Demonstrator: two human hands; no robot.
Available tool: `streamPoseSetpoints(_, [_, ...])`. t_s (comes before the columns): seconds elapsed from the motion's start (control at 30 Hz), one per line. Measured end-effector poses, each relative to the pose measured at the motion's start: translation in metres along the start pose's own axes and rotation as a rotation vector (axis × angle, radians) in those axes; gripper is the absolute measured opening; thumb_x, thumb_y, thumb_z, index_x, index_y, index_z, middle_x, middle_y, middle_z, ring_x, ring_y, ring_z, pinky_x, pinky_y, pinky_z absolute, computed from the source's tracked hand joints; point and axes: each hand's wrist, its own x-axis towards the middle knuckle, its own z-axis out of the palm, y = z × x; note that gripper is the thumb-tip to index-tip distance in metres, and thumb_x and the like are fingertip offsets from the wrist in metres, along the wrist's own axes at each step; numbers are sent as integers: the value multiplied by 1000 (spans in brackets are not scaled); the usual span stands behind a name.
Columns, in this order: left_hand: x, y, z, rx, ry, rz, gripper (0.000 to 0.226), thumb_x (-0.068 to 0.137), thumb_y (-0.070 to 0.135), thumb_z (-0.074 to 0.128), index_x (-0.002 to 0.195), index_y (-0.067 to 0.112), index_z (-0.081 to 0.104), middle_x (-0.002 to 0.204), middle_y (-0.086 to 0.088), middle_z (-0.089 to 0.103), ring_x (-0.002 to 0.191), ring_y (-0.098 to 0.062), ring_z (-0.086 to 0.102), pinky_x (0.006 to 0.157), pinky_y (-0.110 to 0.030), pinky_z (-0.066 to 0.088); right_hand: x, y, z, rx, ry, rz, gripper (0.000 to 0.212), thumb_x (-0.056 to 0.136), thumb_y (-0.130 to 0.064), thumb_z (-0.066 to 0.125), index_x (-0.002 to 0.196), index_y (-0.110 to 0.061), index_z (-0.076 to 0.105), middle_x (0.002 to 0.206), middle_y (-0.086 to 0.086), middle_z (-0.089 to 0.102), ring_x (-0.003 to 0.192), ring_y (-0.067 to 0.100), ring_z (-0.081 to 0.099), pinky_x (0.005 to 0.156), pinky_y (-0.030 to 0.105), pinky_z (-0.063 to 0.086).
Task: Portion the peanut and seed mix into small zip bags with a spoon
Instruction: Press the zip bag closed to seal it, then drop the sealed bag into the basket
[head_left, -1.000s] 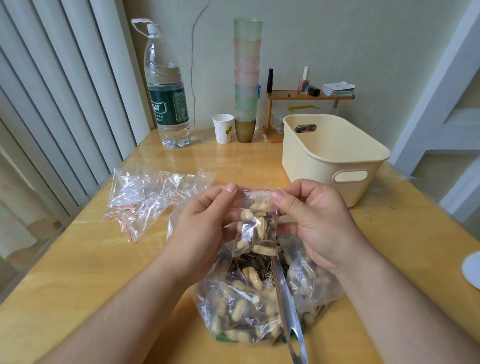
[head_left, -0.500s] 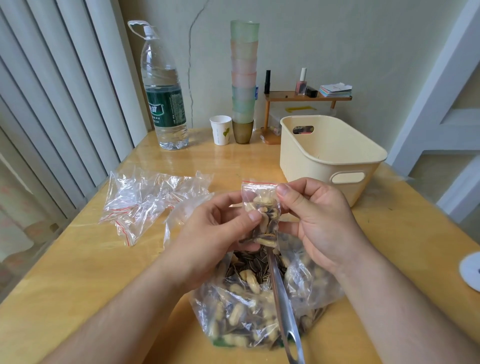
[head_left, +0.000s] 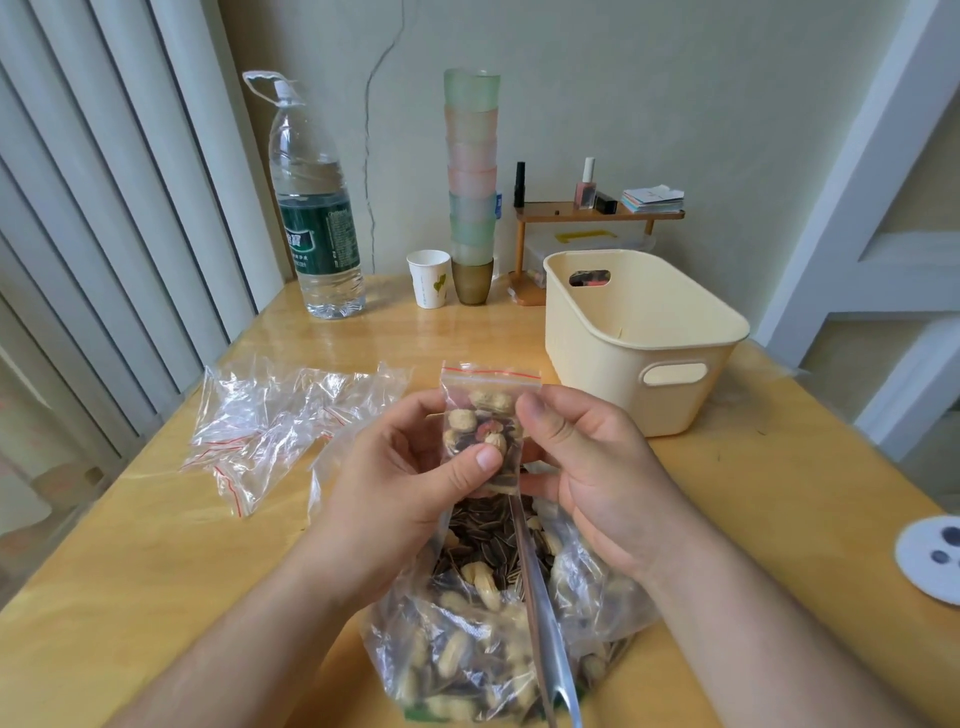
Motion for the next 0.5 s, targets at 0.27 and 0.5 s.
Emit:
streamPoseSetpoints(0.27, [9,11,4,141,-30,18,53,75,9,91,121,2,66,117,-21,74,112,-39,70,100,-50,58,-1,-2,-5,-35,8,-31,31,99,-28,63,121,-9,72,120,23,72,113,37,71,94,58,59])
streamPoseSetpoints(0.5, [49,45,27,210,-85,-107,66,89,68,64,124,13,67,110,-21,73,95,-47,69,87,-54,60,5,-23,-24,102,227,-139,23,89,-33,68,100,-18,82,97,12,79,87,28,75,75,49,63])
